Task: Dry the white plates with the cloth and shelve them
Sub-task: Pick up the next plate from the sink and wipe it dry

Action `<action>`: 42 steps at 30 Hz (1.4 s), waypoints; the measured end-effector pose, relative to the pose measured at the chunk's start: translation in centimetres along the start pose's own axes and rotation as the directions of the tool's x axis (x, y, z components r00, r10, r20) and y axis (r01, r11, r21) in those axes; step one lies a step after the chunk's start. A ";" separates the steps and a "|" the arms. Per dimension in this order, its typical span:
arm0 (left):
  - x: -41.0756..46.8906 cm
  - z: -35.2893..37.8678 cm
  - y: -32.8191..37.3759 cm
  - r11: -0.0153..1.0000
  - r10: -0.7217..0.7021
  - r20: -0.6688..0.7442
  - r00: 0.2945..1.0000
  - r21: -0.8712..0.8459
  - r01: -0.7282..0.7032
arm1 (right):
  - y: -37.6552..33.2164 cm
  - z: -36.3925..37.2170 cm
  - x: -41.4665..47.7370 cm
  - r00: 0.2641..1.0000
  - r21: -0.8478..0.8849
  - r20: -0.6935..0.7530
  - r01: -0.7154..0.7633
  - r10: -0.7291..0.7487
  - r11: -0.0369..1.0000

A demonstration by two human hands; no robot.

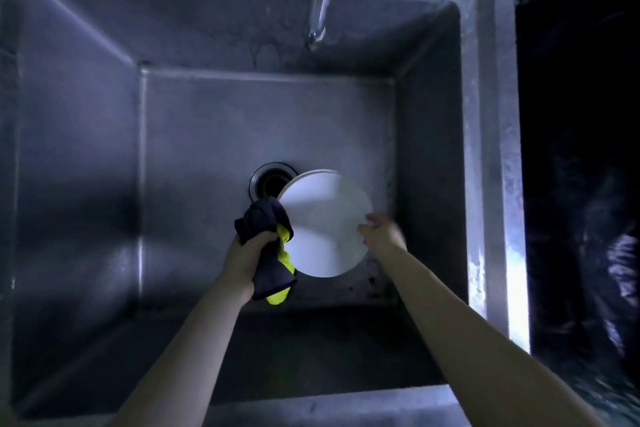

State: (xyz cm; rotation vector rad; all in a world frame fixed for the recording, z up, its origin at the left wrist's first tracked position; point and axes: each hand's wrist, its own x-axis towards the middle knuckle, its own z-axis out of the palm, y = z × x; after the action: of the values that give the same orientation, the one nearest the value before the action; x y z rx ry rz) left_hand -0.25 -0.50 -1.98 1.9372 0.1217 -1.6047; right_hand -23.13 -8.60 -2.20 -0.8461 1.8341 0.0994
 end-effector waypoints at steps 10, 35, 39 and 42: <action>-0.2 1.2 0.5 0.996 0.071 -0.040 0.997 0.056 -0.069 | 0.4 0.9 0.3 0.984 0.026 -0.167 -0.052 0.055 0.998; -5.2 -4.0 7.2 0.778 0.468 -0.123 0.875 0.528 -0.341 | -4.6 -2.7 -10.1 0.925 0.311 -0.223 0.365 -0.306 0.877; -7.6 -5.8 8.4 0.738 0.553 -0.107 0.826 0.523 -0.426 | -5.7 -2.8 -13.1 0.911 0.401 -0.220 0.410 -0.348 0.819; -10.0 -6.2 8.8 0.608 0.686 -0.066 0.725 0.599 -0.521 | -6.1 -2.8 -15.2 0.906 0.472 -0.214 0.423 -0.365 0.774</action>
State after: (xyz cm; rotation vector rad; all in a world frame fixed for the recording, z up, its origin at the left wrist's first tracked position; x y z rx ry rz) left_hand 6.33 -1.50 11.13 2.2659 -0.9066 -0.9136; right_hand -18.94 -6.80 13.82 -0.8413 1.6237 -0.6929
